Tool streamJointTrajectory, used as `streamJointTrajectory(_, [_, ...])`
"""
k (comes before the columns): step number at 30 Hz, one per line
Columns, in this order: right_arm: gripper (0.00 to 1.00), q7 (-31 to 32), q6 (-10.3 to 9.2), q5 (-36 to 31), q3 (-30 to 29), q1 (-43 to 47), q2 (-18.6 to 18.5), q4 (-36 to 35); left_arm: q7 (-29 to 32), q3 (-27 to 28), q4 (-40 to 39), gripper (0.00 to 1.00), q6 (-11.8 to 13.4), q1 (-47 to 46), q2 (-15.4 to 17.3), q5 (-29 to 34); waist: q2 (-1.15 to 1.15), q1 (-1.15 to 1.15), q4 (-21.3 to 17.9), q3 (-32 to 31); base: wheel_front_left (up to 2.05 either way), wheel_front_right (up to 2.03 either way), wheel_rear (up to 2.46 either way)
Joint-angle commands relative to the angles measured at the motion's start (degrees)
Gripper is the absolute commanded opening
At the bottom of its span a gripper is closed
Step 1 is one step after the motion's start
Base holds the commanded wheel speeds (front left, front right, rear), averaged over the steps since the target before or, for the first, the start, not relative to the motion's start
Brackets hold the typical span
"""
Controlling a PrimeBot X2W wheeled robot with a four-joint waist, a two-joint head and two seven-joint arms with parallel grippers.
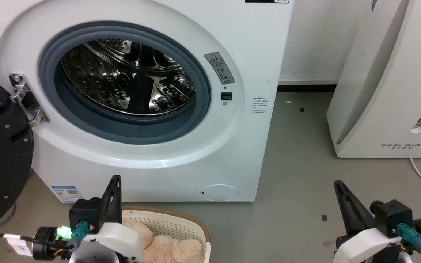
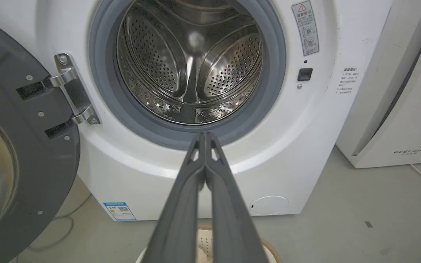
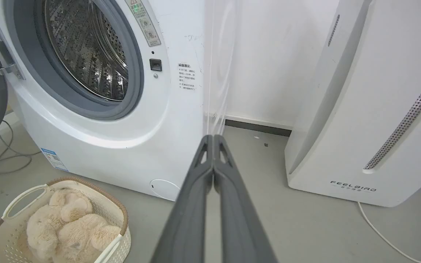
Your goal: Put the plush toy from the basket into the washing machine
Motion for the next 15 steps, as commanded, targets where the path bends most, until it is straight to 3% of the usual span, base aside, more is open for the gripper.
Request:
streamJointTrajectory(1, [0.0,0.08,0.03,-0.44,-0.03,-0.8,-0.06,0.1,0.02,0.04,-0.26,0.0,-0.25,0.79,0.0,0.1,0.0,0.0,0.0,0.0,0.0,0.0,0.0])
streamJointTrajectory(15, [0.0,0.08,0.03,-0.44,-0.03,-0.8,-0.06,0.1,0.02,0.04,-0.26,0.0,-0.25,0.79,0.0,0.1,0.0,0.0,0.0,0.0,0.0,0.0,0.0])
